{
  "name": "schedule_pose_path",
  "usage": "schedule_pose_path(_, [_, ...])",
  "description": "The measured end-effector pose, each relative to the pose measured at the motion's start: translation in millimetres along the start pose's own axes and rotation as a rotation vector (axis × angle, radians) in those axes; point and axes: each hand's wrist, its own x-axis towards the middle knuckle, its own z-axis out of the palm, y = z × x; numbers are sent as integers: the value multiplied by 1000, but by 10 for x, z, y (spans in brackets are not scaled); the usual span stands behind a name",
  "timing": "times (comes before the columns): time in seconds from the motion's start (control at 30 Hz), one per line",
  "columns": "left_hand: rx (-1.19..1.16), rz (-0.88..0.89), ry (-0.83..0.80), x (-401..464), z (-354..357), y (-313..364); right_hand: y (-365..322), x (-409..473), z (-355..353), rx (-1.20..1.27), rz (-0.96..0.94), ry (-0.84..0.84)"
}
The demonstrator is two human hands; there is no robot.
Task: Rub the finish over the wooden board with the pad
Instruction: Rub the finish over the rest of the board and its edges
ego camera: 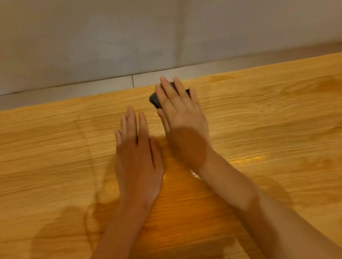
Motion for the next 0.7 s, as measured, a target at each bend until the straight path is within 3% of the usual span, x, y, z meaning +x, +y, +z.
schedule_pose_path(0.07, [-6, -9, -6, 116, 64, 125, 187, 38, -87, -16, -92, -32])
schedule_pose_path(0.13, [1, -25, -3, 184, 115, 180, 589, -42, -254, -27, -48, 22])
schedule_pose_path(0.23, [25, -18, 8, 176, 160, 185, 1225, -234, -523, -13, 244, 142])
schedule_pose_path(0.33, [72, -13, 12, 172, 167, 176, 1140, -203, -478, -3, 422, 200])
schedule_pose_path(0.53, [147, -34, 27, 200, 149, 213, 220, 330, -59, -7, -23, 27])
schedule_pose_path(0.63, [117, -26, 30, 171, 166, 208, 495, 346, -186, -36, -138, 56])
schedule_pose_path(0.7, [103, -27, 33, 171, 168, 195, 817, 342, -317, -110, -44, 102])
